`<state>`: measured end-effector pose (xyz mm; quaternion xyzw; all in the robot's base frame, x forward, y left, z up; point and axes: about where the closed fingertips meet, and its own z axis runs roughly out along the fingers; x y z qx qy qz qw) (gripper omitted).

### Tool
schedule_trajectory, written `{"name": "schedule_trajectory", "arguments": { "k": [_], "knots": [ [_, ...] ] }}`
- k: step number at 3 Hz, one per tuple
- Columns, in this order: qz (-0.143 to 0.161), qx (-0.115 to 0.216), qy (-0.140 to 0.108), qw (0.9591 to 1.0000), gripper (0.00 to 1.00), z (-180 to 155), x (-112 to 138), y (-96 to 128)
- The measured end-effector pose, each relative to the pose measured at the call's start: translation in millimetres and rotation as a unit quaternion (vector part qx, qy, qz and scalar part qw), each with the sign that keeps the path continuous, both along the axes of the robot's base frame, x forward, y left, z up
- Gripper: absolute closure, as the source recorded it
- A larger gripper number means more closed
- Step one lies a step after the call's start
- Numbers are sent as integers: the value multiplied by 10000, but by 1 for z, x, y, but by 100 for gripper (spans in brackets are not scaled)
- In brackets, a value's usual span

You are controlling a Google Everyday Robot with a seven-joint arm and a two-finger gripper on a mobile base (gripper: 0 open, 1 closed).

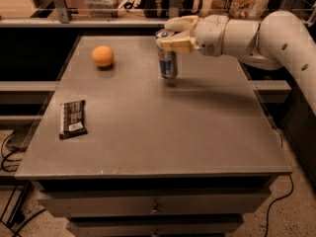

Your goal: Place redbull can upright

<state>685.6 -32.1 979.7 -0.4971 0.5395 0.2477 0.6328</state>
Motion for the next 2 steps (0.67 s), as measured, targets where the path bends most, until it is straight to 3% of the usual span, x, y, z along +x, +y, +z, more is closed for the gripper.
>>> {"name": "schedule_trajectory", "arguments": {
  "k": [1,2],
  "knots": [
    [-20,158,41,9999,100,-12,2,-1],
    [-77,268,35,9996,82,-19,4,-3]
  ]
}}
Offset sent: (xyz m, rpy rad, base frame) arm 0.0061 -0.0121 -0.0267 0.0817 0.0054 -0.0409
